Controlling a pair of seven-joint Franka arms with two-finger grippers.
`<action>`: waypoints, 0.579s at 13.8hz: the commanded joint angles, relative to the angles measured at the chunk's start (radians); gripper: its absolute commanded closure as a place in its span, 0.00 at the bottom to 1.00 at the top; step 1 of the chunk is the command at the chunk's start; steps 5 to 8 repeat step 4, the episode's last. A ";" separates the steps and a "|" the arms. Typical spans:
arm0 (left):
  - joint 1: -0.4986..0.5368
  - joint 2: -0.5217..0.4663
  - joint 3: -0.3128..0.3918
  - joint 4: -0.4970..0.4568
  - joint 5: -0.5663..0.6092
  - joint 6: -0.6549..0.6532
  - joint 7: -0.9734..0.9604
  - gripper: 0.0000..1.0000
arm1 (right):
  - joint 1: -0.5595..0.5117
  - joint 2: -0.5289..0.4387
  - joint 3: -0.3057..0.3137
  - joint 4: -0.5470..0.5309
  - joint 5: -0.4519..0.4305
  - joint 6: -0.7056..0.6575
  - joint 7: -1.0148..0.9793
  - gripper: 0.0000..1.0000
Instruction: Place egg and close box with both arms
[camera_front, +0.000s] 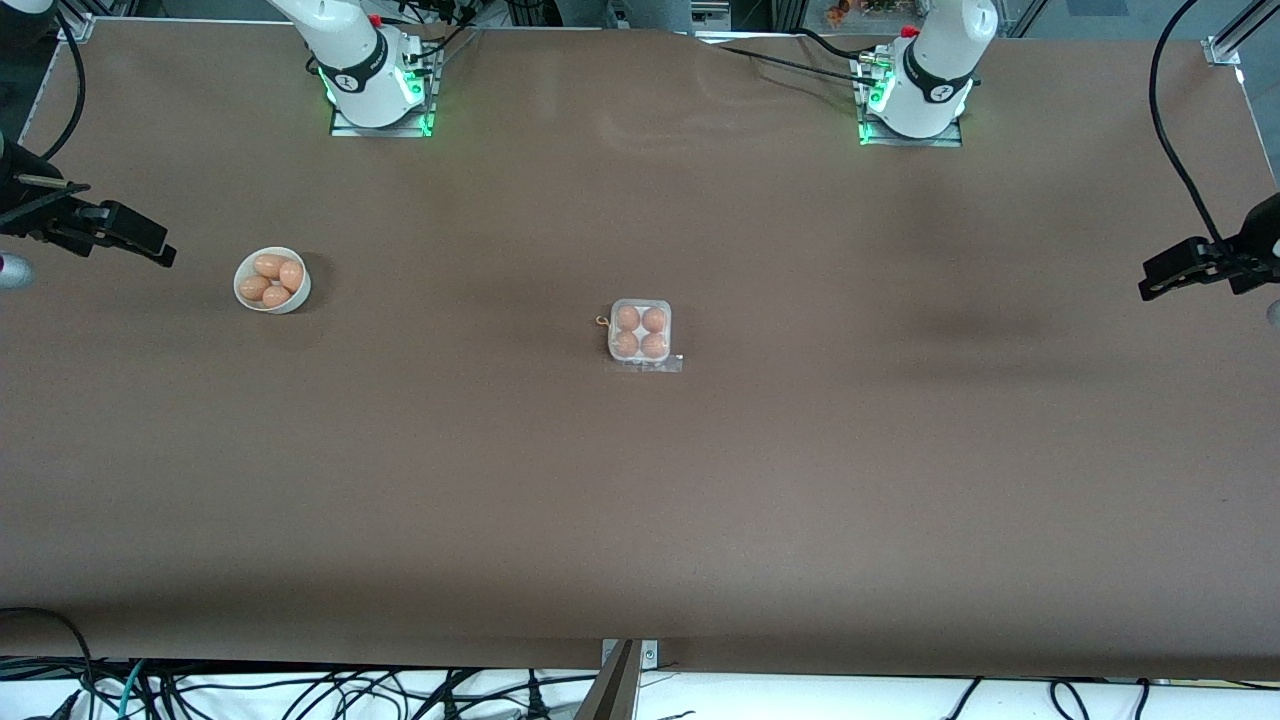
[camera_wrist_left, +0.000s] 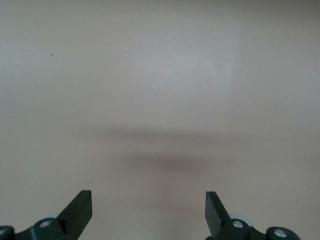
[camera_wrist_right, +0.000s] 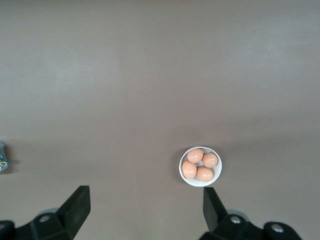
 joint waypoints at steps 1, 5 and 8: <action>0.013 -0.026 -0.010 -0.028 -0.015 0.013 0.019 0.00 | -0.015 -0.001 0.015 0.010 -0.011 0.001 0.001 0.00; 0.029 -0.024 -0.012 -0.024 -0.015 0.011 0.024 0.00 | -0.015 -0.001 0.015 0.010 -0.011 0.001 0.001 0.00; 0.029 -0.024 -0.012 -0.024 -0.015 0.011 0.024 0.00 | -0.015 -0.001 0.015 0.010 -0.011 0.001 0.001 0.00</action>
